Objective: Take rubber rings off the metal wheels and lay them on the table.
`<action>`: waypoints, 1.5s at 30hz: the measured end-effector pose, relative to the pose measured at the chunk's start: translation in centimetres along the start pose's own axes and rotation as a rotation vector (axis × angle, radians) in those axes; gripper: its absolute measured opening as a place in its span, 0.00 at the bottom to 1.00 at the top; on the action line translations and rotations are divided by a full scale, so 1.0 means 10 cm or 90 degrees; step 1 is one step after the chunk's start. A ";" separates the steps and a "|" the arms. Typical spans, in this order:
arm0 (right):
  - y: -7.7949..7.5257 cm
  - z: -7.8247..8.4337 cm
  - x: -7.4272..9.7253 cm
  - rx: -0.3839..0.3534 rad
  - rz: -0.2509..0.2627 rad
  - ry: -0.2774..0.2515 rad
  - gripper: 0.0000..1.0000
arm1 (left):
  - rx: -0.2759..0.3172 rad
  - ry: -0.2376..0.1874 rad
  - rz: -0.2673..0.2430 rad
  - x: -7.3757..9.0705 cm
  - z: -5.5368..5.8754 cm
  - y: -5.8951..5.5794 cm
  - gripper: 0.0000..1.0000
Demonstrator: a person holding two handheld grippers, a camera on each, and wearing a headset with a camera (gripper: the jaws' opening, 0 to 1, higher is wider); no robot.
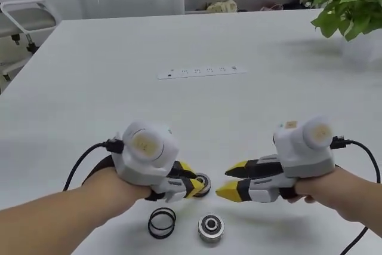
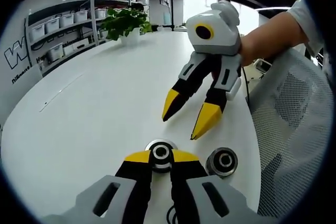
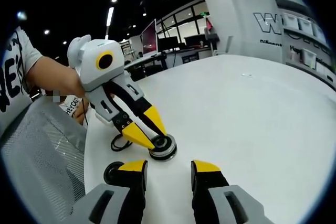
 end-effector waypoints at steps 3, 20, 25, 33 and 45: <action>0.02 -0.01 -0.03 0.005 -0.005 0.004 0.31 | 0.000 0.000 0.000 0.00 0.00 0.00 0.07; 0.07 0.01 -0.26 0.039 -0.024 0.035 0.26 | 0.000 -0.005 -0.001 -0.01 0.00 0.01 0.07; 0.07 0.02 -0.30 0.047 -0.020 0.038 0.24 | 0.001 -0.004 -0.005 -0.01 0.00 0.00 0.07; 0.06 0.03 -0.29 0.067 -0.006 0.041 0.19 | 0.002 -0.005 -0.007 -0.01 0.00 0.00 0.07; 0.05 0.06 -0.25 0.077 0.005 0.050 0.09 | 0.011 -0.010 -0.009 -0.01 0.00 0.00 0.07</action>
Point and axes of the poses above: the centre of the closed fingertips' face, and the gripper's own axes: x roughly backward along the fingers, y roughly to its left, z roughly out of its underside, the point moved 3 cm from there along x, roughly backward along the fingers, and after that the axes turned 2 degrees about -y, right-handed, at the moved point
